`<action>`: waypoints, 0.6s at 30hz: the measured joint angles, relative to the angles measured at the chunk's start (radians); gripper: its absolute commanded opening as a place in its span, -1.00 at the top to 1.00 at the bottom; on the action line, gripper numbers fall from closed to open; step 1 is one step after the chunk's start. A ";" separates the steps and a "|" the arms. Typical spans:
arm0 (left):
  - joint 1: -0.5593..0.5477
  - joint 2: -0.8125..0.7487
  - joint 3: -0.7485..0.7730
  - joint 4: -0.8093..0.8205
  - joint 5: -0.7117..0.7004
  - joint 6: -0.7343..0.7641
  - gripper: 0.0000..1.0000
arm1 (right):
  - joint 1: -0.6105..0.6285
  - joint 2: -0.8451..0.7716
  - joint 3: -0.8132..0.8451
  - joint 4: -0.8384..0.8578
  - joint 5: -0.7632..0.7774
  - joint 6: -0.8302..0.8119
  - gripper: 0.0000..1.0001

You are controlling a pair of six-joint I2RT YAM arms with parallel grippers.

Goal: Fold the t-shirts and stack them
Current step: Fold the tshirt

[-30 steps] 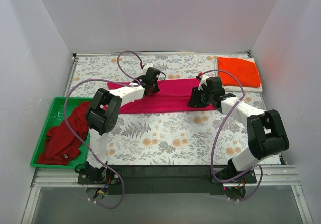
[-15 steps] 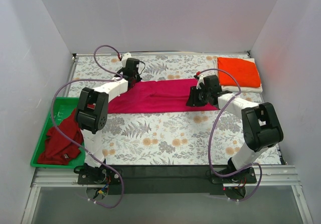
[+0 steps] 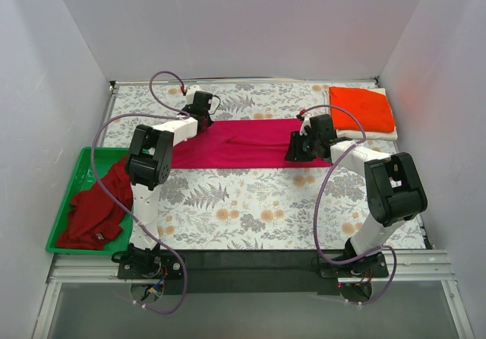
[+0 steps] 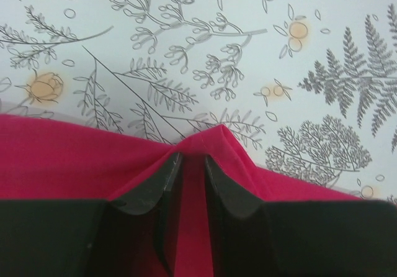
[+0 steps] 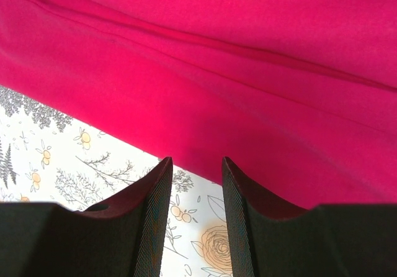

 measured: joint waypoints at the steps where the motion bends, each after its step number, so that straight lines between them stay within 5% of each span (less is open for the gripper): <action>1: 0.006 0.005 0.010 -0.003 -0.001 0.000 0.51 | -0.003 0.000 0.000 0.000 0.003 0.000 0.24; 9: 0.025 -0.040 -0.005 -0.056 0.026 -0.014 0.06 | -0.006 -0.005 0.000 -0.003 0.081 -0.013 0.23; 18: 0.025 -0.402 -0.164 -0.257 0.021 -0.154 -0.19 | -0.023 -0.018 0.000 -0.054 0.245 -0.030 0.08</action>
